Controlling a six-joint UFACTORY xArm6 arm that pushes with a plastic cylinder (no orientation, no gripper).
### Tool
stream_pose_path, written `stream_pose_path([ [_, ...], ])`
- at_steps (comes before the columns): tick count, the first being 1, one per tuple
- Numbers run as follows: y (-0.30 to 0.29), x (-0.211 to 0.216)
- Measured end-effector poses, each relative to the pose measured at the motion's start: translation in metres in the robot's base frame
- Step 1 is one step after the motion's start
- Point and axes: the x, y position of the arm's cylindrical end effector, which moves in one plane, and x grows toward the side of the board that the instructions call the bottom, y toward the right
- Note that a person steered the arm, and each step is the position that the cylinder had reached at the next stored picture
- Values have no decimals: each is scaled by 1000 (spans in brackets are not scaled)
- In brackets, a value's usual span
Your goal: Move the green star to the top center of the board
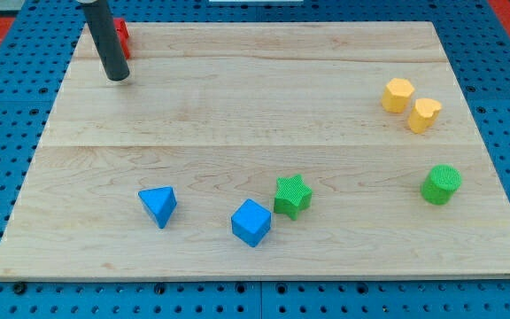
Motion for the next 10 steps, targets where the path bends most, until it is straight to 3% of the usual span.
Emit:
stream_pose_path([
  [1,70,53],
  [3,276,152],
  [4,292,209],
  [5,268,242],
  [6,187,235],
  [7,168,160],
  [8,199,154],
  [9,199,188],
  [10,245,217],
])
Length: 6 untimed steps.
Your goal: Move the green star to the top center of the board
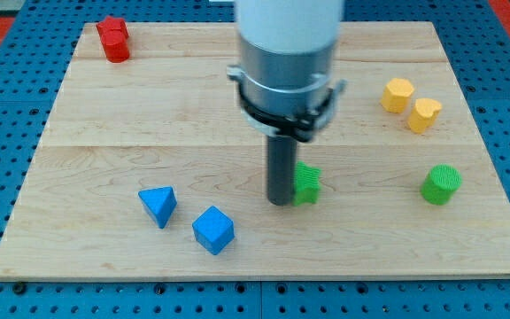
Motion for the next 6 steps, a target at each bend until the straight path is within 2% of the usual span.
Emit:
stream_pose_path([
  [1,52,1],
  [3,71,-41],
  [4,35,-142],
  [5,6,-225],
  [6,9,-203],
])
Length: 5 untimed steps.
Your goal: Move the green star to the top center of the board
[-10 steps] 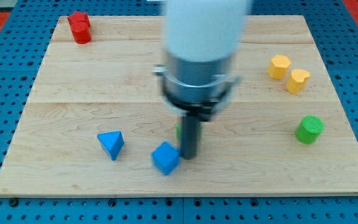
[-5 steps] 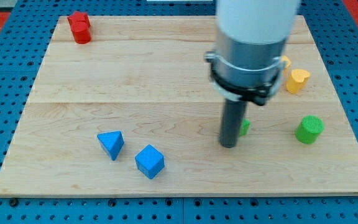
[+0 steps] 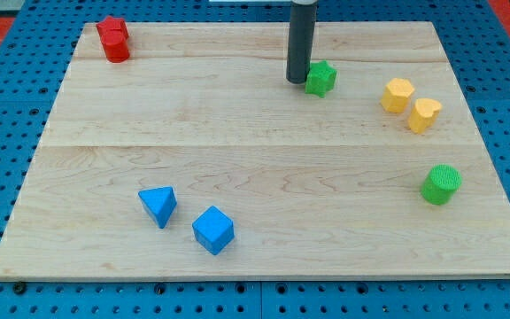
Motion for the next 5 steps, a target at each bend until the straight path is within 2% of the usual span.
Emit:
stream_pose_path([
  [1,4,41],
  [2,64,18],
  [4,47,-74],
  [5,-12,-81],
])
